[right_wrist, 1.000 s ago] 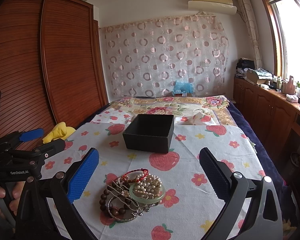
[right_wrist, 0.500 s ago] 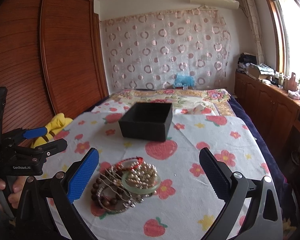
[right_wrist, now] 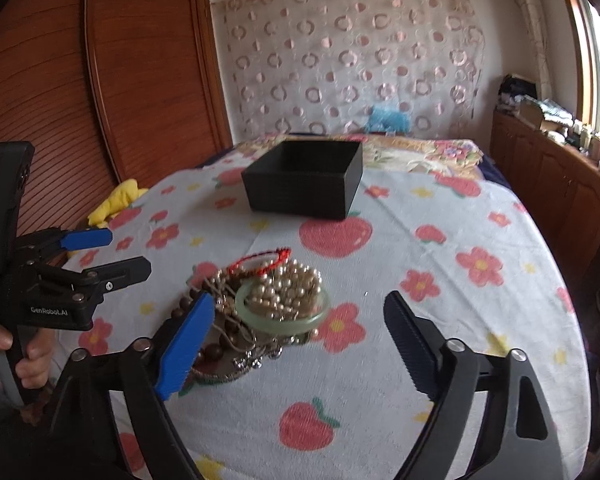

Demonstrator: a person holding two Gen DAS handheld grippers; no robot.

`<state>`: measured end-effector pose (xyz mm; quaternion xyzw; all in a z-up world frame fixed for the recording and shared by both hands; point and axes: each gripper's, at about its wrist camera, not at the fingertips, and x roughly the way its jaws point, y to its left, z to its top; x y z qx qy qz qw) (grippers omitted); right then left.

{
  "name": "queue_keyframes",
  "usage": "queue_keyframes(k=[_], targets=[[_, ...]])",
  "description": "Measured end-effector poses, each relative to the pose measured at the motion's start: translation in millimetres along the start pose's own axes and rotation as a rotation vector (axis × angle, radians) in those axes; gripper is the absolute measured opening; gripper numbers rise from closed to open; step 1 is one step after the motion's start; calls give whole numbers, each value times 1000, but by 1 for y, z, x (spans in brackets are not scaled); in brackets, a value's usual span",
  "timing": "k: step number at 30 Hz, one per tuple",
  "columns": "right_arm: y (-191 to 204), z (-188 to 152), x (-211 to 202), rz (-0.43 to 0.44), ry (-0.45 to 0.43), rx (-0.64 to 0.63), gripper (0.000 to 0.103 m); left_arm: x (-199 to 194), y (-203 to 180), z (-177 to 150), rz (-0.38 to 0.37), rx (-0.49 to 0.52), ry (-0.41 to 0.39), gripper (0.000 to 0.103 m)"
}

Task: Organize jewelry
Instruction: 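Move both tools down toward the jewelry pile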

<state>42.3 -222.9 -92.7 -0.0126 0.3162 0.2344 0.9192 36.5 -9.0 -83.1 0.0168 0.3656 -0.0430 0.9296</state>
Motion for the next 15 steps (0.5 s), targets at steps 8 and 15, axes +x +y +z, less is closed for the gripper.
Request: queue_keyframes(k=[8,15], targets=[[-2,-1,13,-4,46,-32,78,10,-1,3,-37,12,15,97],[-9,-11,9,-30,67,-37,78,28,-20,12,-147,69,76,74]])
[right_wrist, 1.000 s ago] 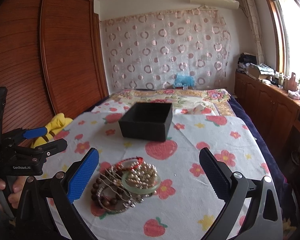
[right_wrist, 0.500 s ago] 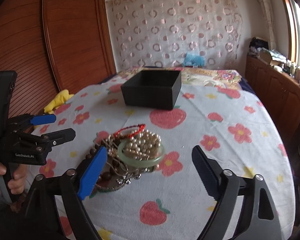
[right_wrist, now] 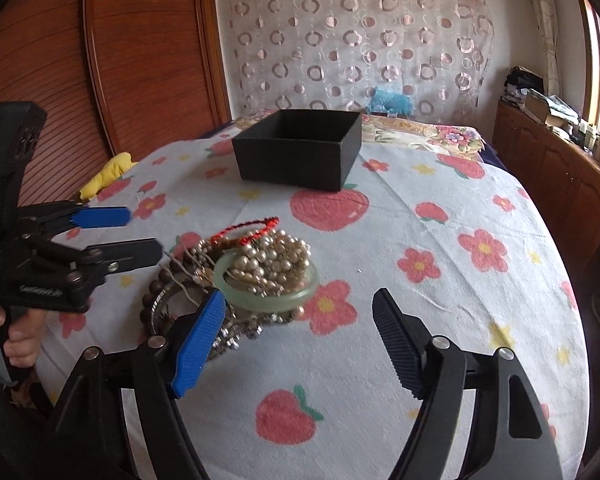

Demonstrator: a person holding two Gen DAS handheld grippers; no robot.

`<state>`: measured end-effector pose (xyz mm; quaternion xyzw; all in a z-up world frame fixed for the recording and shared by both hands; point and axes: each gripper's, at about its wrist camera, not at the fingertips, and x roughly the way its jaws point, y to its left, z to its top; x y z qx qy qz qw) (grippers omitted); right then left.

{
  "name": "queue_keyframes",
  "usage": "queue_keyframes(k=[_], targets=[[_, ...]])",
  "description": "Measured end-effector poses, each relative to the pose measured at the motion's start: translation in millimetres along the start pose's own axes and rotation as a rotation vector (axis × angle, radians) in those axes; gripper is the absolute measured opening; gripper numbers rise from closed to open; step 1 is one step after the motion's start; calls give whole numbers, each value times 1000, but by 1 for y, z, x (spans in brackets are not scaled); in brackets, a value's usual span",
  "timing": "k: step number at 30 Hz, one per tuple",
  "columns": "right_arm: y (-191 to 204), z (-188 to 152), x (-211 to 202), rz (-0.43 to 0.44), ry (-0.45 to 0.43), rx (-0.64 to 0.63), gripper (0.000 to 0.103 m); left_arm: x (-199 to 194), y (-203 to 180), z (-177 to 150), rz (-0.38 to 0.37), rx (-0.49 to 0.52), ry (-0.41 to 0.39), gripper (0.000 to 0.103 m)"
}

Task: Organize jewelry
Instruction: 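Move both tools down toward the jewelry pile, then grasp the red string bracelet with the left tool while the right tool grasps the pearl necklace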

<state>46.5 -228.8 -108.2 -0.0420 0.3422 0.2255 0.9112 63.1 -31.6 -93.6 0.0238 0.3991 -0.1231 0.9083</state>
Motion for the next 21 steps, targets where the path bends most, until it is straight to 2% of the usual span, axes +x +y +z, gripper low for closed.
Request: queue_keyframes(k=[6,7,12,21], targets=[[-6,-7,0,-7,9,4,78,11,-16,13,-61,41,22,56],[-8,-7,1,-3,10,8,78,13,-20,16,-63,57,28,48],[-9,-10,-1,7,-3,18,78,19,-37,27,-83,102,33,37],[-11,-11,-2,26,-12,32,78,42,-57,40,-112,144,68,36]])
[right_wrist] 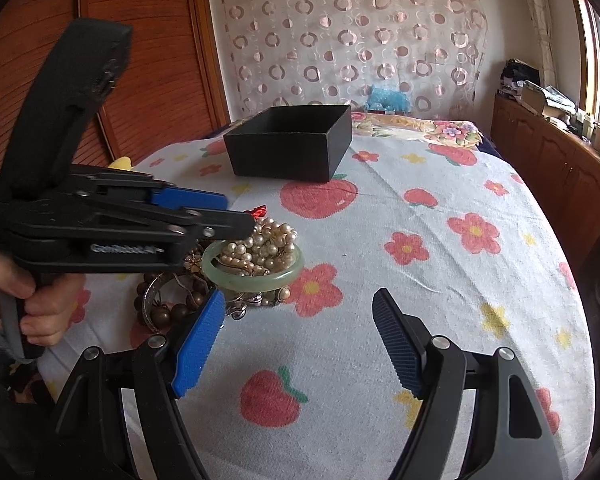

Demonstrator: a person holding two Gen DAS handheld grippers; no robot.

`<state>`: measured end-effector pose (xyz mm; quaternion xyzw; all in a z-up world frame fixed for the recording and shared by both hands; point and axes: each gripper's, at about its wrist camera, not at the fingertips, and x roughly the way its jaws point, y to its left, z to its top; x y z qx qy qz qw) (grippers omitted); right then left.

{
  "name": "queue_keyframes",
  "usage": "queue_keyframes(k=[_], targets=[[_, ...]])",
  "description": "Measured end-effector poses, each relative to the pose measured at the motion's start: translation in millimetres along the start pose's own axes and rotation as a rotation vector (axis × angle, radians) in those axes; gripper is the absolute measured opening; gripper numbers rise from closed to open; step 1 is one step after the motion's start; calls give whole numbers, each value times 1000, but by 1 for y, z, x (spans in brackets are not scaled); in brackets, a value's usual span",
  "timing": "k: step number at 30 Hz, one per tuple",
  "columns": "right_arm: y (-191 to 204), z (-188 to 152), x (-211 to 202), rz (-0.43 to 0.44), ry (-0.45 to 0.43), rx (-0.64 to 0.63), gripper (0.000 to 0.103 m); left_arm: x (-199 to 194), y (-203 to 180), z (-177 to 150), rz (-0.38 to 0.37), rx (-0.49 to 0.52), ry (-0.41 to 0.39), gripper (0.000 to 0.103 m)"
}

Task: Organize jewelry
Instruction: 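Grasp the red string bracelet with the left tool while the right tool grasps the pearl necklace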

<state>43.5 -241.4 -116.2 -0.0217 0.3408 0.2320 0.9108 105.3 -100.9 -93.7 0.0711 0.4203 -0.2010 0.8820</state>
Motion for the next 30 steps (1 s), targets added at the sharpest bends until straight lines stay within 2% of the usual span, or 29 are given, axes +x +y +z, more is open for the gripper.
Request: queue_keyframes(k=[5,8,9,16,22,25,30], targets=[[1,0,1,1,2,-1,78,5,6,0,10,-10,21,9],[1,0,2,0,5,-2,78,-4,10,-1,-15,-23,12,8],[1,0,2,0,6,-4,78,-12,12,-1,-8,-25,-6,3],[6,2,5,3,24,-39,78,-53,29,-11,0,-85,-87,3],[5,19,7,19,17,-66,65,-71,34,-18,13,-104,-133,3],[2,27,17,29,38,-70,54,-78,41,-23,-13,-138,-146,3],[-4,41,32,57,60,-54,50,-87,47,-34,-5,-151,-164,3]])
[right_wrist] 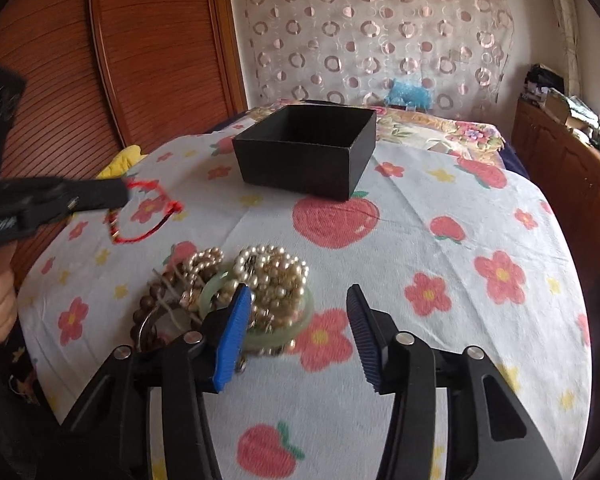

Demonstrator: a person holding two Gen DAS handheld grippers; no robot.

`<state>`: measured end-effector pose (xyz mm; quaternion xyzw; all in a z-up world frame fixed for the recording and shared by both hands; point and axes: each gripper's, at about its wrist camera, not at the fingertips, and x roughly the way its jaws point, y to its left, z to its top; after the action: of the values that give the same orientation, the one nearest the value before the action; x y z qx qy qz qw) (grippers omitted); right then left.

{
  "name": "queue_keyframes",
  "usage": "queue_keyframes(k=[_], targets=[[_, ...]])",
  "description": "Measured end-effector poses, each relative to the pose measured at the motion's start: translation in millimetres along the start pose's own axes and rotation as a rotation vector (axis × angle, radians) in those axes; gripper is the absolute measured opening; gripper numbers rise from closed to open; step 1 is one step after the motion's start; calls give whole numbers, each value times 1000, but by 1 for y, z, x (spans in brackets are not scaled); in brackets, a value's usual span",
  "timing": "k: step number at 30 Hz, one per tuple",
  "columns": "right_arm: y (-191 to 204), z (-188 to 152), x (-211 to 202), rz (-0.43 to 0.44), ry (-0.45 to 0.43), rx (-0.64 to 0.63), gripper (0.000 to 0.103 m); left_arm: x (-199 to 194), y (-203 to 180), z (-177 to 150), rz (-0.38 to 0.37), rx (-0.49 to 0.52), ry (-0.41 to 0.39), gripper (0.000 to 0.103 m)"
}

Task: Organize jewelry
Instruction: 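Grasp the red string bracelet with the left tool while the right tool grasps the pearl necklace, then lift and carry the bracelet and necklace in both tools over the black box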

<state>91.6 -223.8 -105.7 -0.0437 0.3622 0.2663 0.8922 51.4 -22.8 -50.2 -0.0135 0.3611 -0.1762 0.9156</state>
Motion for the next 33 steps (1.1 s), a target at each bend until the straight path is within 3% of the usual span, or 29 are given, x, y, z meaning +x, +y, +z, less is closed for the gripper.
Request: queue_keyframes(k=[6,11,14,33], targets=[[-1,12,19,41,50,-1,48,-11,12,-6,25,-18,-25,3],[-3,15,29,80,72,12,19,-12,21,-11,30,-36,-30,3],[3,15,22,74,46,-14,9,-10,23,-15,28,-39,-25,3],[18,59,-39,45,-122,-94,8,-15,19,-15,38,-31,-41,3]])
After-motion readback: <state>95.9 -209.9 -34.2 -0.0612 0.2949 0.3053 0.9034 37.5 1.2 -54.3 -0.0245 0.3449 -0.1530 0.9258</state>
